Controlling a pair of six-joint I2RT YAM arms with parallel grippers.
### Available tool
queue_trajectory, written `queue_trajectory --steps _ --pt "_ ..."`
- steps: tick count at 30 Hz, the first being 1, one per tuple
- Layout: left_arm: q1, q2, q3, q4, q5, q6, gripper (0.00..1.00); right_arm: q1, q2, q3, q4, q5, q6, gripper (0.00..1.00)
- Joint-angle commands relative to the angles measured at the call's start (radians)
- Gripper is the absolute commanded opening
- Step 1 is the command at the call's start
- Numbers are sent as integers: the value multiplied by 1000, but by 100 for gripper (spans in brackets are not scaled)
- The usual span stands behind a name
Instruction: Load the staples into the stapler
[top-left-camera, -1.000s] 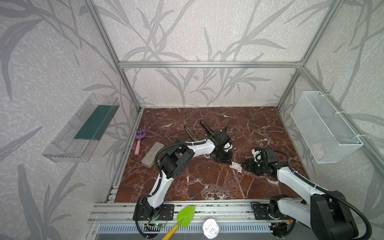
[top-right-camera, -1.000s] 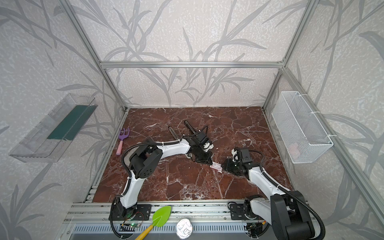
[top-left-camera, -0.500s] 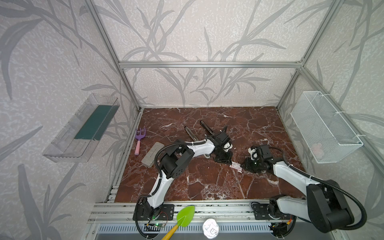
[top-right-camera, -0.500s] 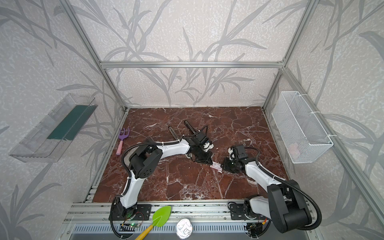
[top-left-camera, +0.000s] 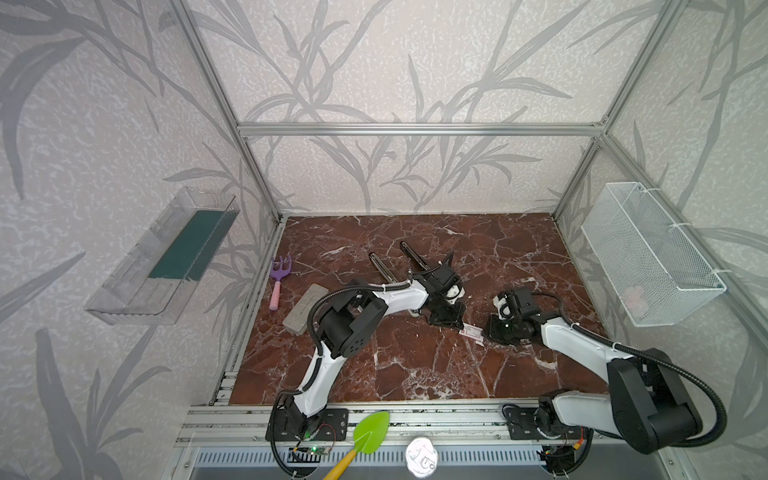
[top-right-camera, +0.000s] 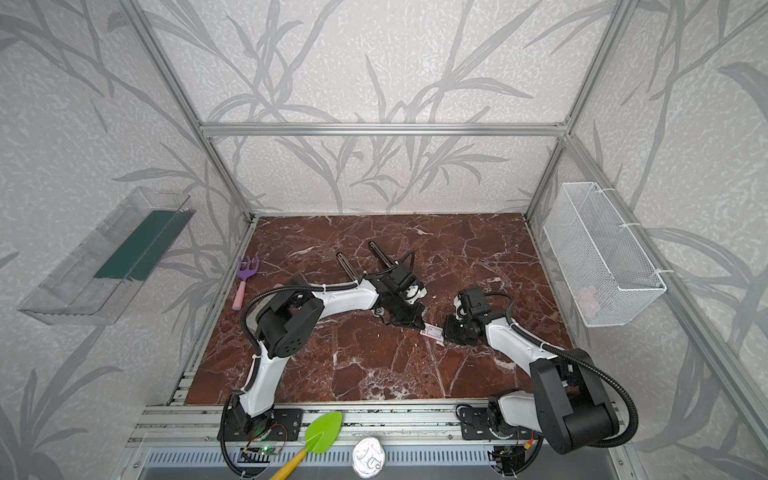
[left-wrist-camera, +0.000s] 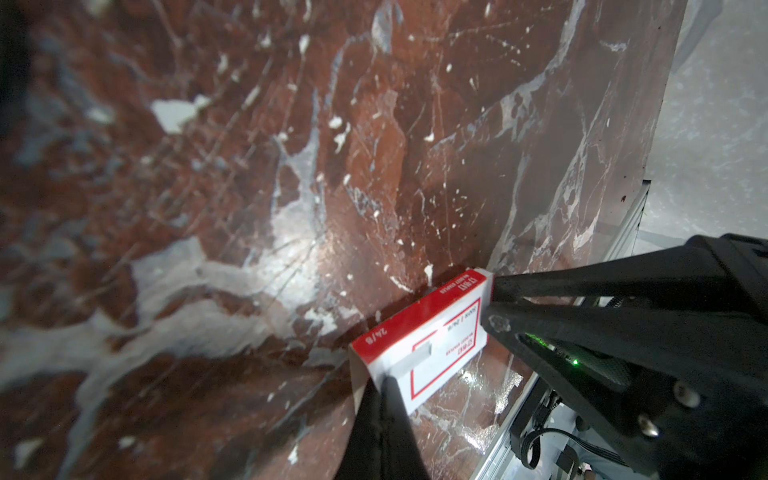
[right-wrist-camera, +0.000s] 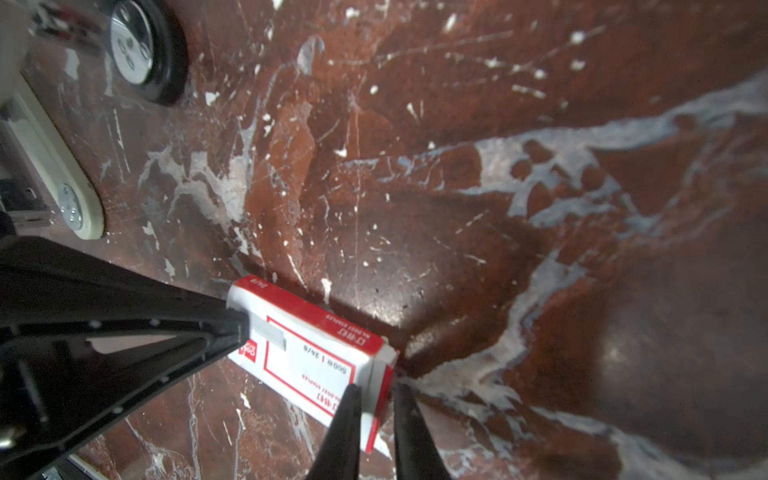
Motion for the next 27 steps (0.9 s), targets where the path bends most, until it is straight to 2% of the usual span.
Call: queue_trajectory --steps 1,20,21,23,27 --pt "7 -33 -28 -8 -23 -6 0 8 16 25 -39 28 -14 14" --pt "23 -77 -83 42 -31 -33 0 16 24 46 -67 55 -28 2" --pt "23 -78 -83 42 -30 -33 0 17 21 46 -66 48 -27 3" --pt "24 -77 -82 43 -29 -34 0 23 7 44 -53 35 -19 14" --pt "23 -76 -83 42 -30 -35 0 45 -23 45 -31 19 -7 25"
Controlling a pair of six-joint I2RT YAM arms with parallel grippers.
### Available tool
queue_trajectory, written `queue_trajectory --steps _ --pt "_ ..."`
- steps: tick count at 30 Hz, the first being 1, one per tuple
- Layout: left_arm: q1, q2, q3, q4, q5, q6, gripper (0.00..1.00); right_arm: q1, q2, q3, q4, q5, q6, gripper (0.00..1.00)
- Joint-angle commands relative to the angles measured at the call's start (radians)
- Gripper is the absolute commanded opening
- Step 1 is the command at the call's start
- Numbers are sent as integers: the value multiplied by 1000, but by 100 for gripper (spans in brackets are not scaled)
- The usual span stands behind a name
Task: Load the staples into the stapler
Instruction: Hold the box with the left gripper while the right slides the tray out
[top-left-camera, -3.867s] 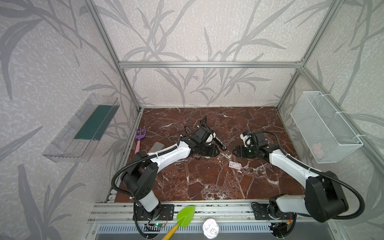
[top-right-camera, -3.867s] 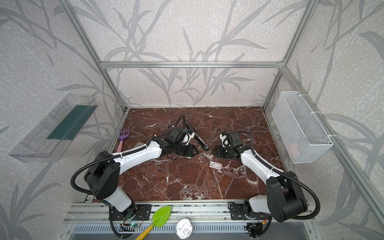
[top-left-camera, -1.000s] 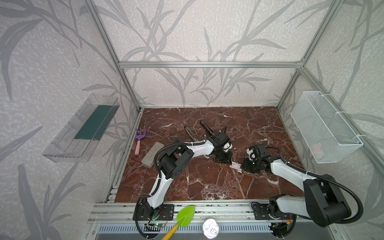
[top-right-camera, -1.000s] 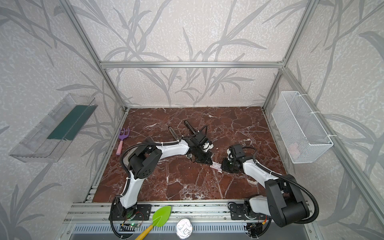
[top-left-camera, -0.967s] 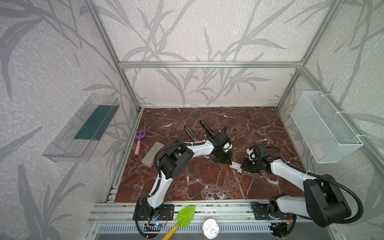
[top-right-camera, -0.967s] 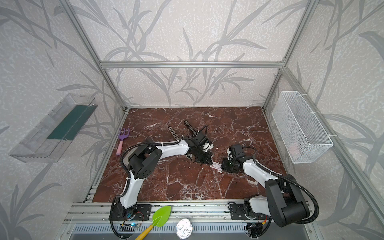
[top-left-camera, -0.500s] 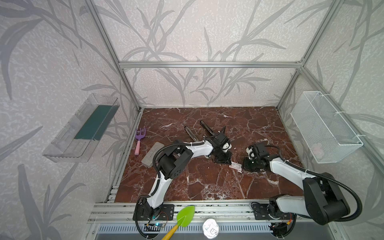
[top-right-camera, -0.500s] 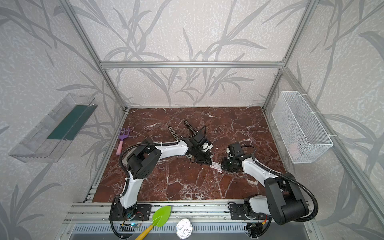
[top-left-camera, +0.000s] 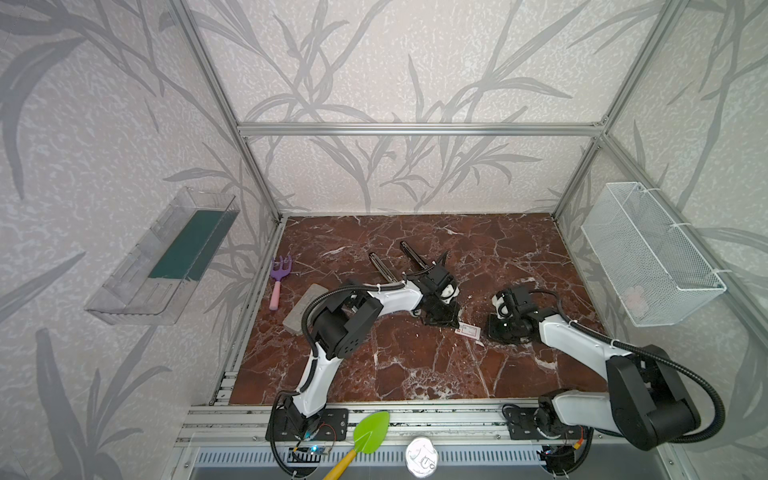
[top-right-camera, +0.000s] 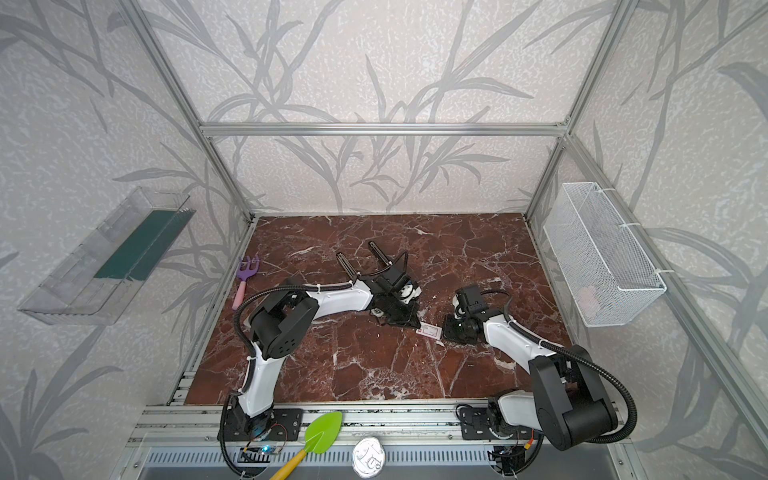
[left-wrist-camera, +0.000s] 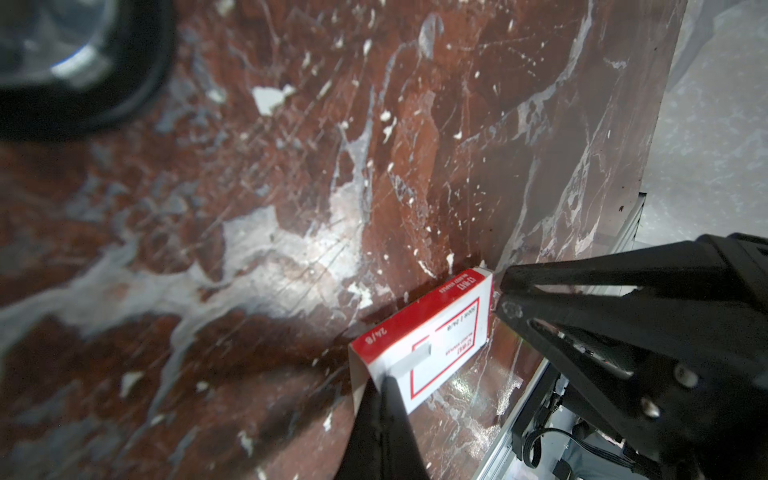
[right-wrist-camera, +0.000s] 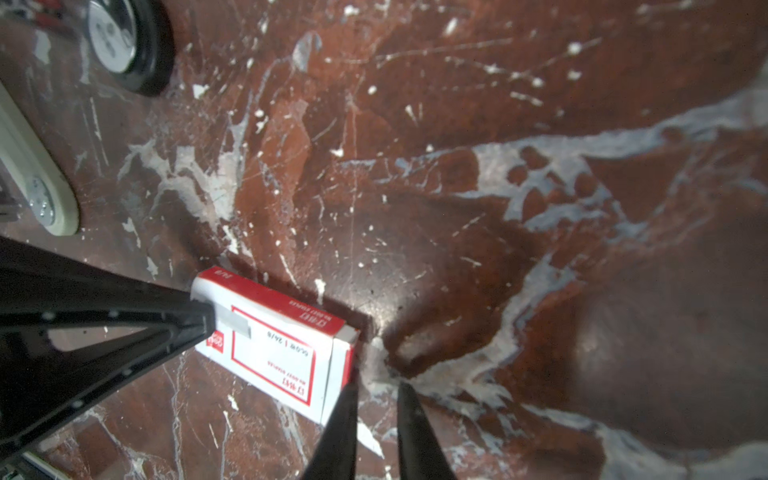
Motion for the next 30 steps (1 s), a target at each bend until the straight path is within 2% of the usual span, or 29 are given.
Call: queue_trajectory --steps 1,7,18,26,30 --pt "3 -33 -14 0 -21 -5 0 19 -25 22 6 -17 10 26" --pt "4 -31 -14 3 -18 -7 0 32 25 27 33 -20 19 26" --pt "3 -37 -16 1 -22 -3 0 34 55 29 30 4 17 6" --pt "9 -56 -40 18 -27 -11 0 34 36 31 12 40 25 0" --pt "15 -62 -48 25 -29 -14 0 30 35 39 -10 48 14 0"
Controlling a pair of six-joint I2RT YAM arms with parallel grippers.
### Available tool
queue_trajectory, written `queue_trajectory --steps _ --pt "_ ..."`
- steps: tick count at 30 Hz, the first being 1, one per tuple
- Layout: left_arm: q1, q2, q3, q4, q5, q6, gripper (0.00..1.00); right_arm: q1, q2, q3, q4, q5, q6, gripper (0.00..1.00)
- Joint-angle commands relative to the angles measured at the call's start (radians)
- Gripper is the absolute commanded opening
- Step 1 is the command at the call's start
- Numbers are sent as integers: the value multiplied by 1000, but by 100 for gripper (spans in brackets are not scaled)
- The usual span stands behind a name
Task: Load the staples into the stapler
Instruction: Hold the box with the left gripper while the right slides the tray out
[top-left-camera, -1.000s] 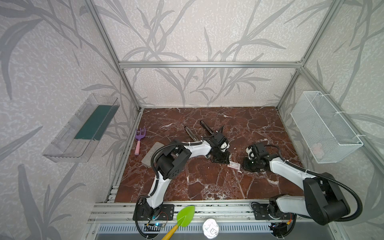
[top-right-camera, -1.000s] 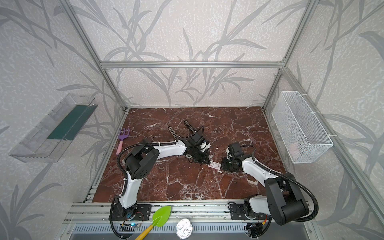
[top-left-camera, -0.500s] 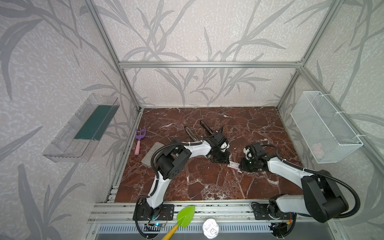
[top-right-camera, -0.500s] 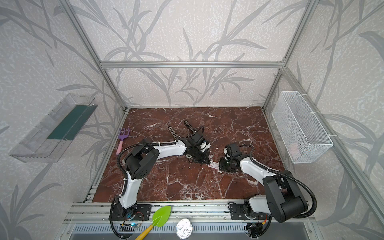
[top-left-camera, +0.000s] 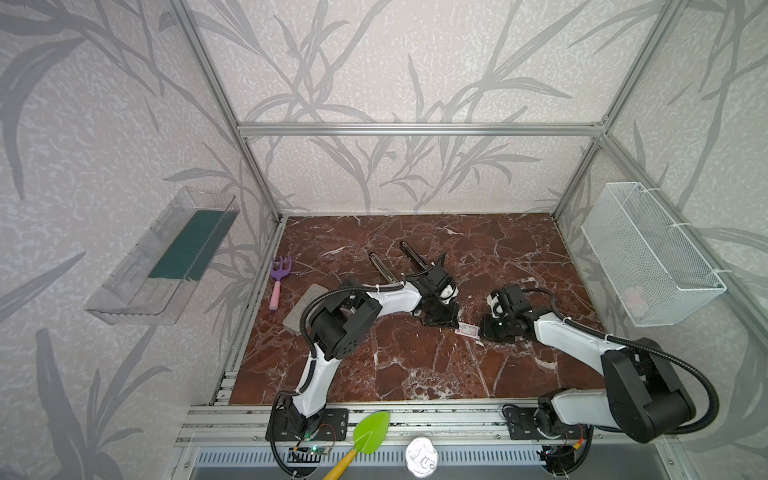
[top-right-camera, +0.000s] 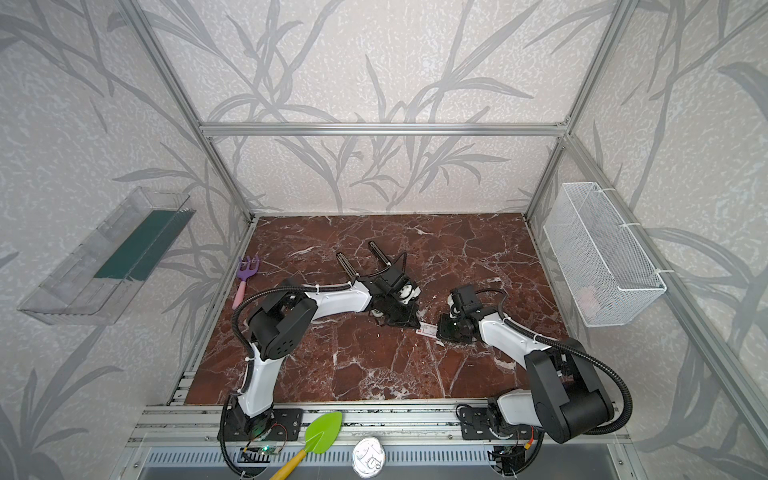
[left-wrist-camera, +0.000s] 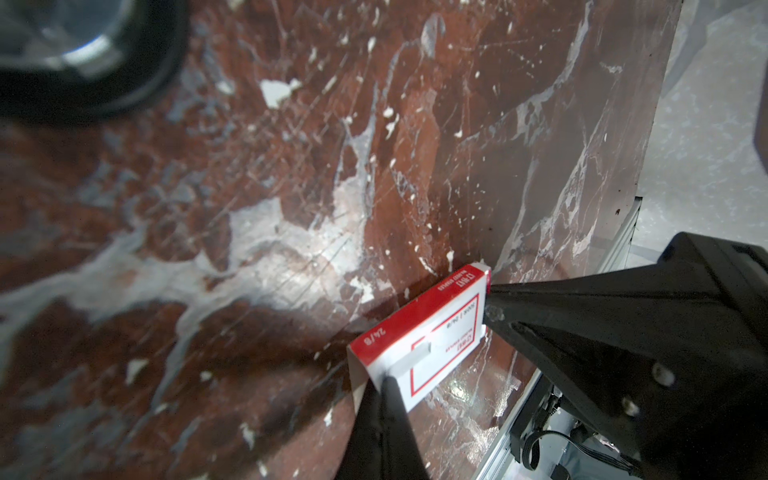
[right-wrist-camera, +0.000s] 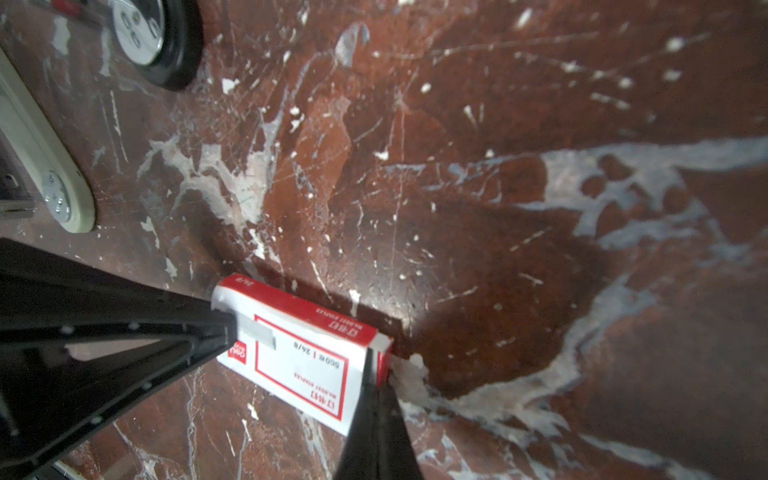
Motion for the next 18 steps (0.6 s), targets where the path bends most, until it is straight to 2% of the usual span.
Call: queue_trajectory --steps 1,16,17,18 --pt "13 -46 -17 -5 -24 -4 0 -2 -12 24 -46 39 -10 0" --pt "21 -43 -13 -11 -23 -3 0 -69 -39 12 -74 24 -49 0" --pt "22 -40 -11 -11 -22 -3 0 -69 -38 17 -75 14 -55 3" --pt "21 -38 -10 -11 -21 -3 0 -69 -37 21 -79 10 -59 10"
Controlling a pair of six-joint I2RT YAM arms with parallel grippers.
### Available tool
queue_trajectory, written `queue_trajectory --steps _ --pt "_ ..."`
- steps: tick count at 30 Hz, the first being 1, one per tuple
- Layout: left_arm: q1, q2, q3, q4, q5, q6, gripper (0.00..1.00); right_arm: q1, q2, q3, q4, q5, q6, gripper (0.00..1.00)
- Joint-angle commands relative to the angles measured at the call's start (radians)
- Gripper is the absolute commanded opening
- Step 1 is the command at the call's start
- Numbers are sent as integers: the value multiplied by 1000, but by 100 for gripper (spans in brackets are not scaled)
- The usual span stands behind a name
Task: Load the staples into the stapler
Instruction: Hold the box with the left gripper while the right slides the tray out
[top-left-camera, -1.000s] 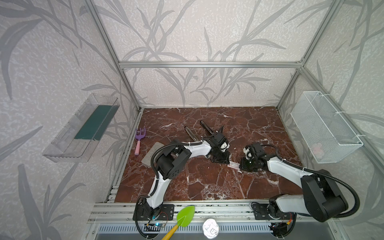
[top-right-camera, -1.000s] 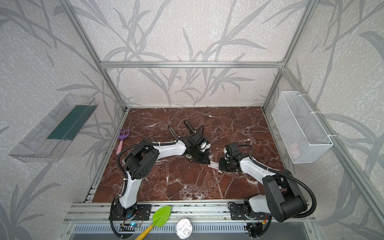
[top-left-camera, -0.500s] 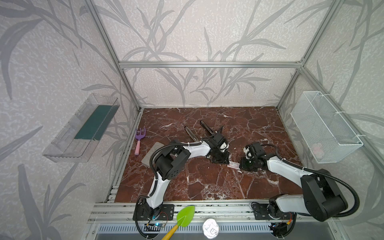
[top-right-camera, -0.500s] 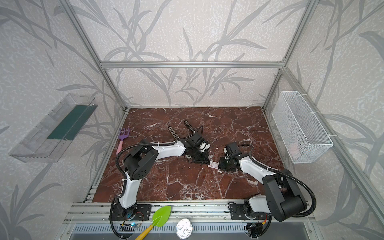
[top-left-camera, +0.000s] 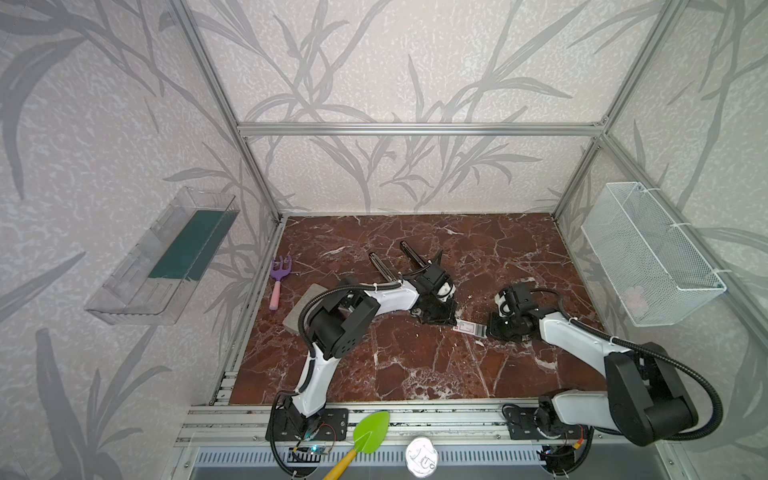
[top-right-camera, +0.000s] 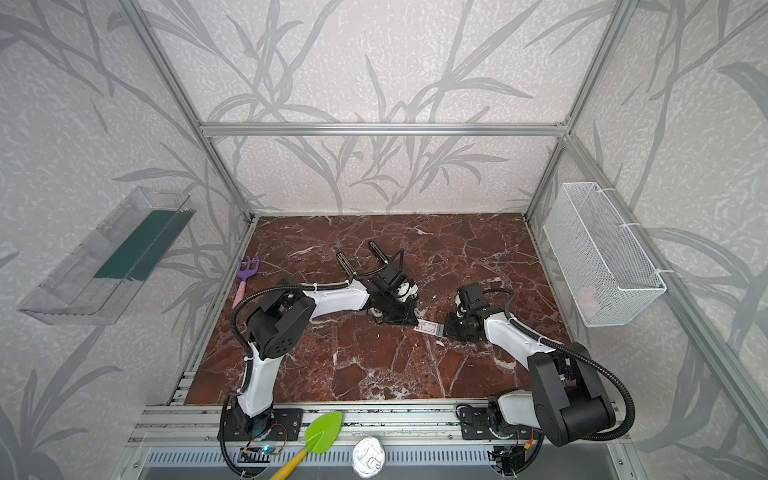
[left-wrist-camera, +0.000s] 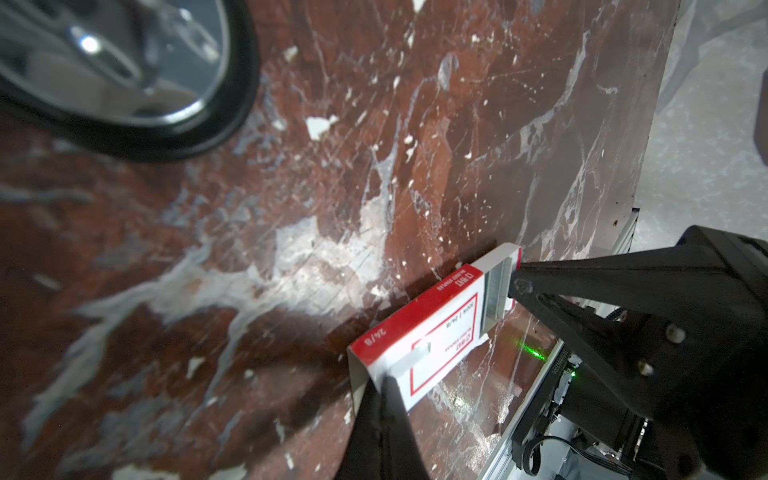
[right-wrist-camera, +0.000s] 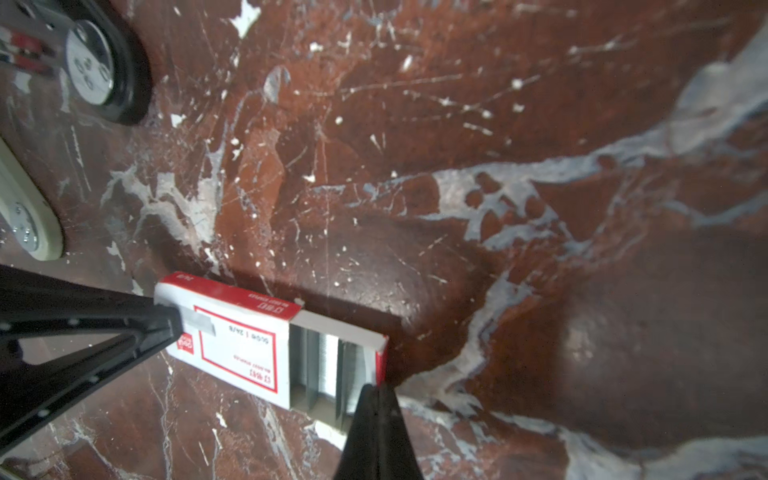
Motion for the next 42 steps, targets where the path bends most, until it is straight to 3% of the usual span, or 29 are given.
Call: queue_trajectory --steps 1,3,4,13,24,42 --pt "5 -35 -5 -19 -14 -3 0 -4 -18 24 -41 -3 -27 19" --pt "4 -31 -1 -18 -11 -4 0 -2 -27 31 -50 6 -29 33" --pt "5 -29 -1 -19 -12 -5 0 -1 -34 34 -53 11 -30 35" --pt "6 -27 -5 -13 -3 -8 0 46 -1 76 -89 90 -49 38" --pt "4 -29 -9 -6 -1 -10 0 66 47 97 -91 115 -47 33" --pt "4 -32 -15 1 2 -9 0 60 3 85 -122 154 -37 9"
